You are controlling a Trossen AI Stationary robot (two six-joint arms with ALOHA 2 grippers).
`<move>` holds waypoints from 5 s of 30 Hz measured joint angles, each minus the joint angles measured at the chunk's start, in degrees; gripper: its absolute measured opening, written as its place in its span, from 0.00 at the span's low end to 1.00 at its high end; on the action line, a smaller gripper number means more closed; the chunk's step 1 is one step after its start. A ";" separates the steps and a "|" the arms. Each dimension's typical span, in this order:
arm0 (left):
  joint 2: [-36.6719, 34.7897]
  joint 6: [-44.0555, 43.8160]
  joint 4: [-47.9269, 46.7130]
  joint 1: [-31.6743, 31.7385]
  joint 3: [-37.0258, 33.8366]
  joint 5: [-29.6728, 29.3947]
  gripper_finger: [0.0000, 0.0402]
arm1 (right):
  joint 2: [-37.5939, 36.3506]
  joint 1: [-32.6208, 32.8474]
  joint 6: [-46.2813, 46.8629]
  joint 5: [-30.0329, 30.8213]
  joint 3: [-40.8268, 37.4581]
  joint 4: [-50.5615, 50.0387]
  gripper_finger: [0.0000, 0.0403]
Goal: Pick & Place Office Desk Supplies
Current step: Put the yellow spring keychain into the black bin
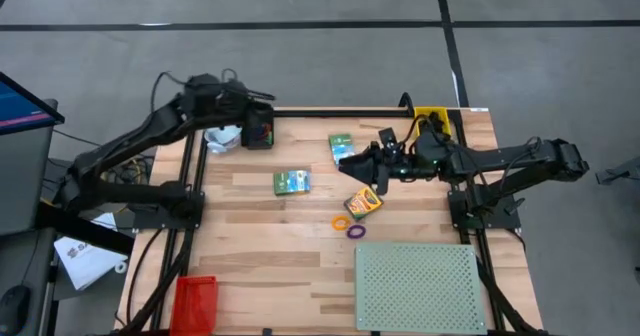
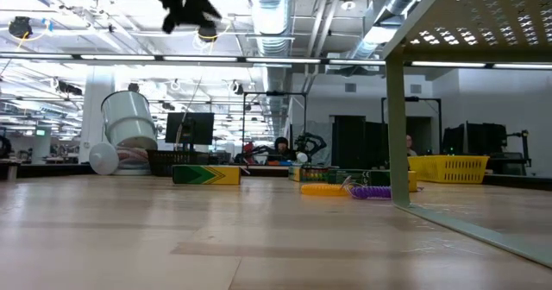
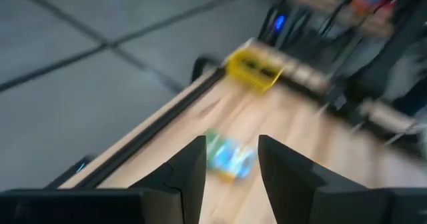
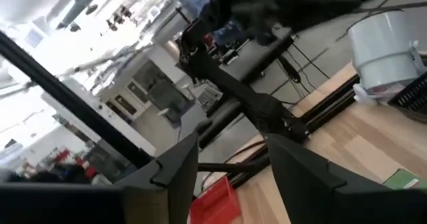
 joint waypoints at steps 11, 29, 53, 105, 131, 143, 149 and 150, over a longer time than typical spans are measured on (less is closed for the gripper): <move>-6.48 -7.79 5.86 -7.47 0.02 -0.35 0.33 | 7.83 0.94 -12.15 -6.77 21.31 -33.68 0.45; -3.63 -8.14 5.35 -10.00 0.00 -5.46 0.33 | 41.26 2.18 -23.23 -11.59 36.50 -64.04 0.45; -3.47 -10.07 5.70 -9.98 0.02 -5.38 0.33 | 51.77 -0.11 -28.62 -0.97 36.23 -69.16 0.45; -3.47 -10.94 5.83 -15.27 0.02 -7.37 0.33 | 51.69 3.41 -46.39 -0.13 30.49 -55.32 0.45; -3.47 -11.01 5.84 -15.27 0.02 -7.14 0.33 | 51.54 2.35 -45.06 -0.38 27.49 -54.44 0.45; -3.47 -11.01 5.85 -15.27 0.02 -7.21 0.33 | 51.56 1.65 -45.48 -1.55 27.34 -53.64 0.37; -3.47 -11.05 5.85 -15.27 0.02 -7.36 0.33 | 51.60 1.78 -45.07 -2.48 27.32 -53.53 0.20; -3.47 -11.05 5.85 -15.27 0.01 -7.34 0.33 | 51.60 1.87 -45.07 -2.71 27.32 -53.49 0.17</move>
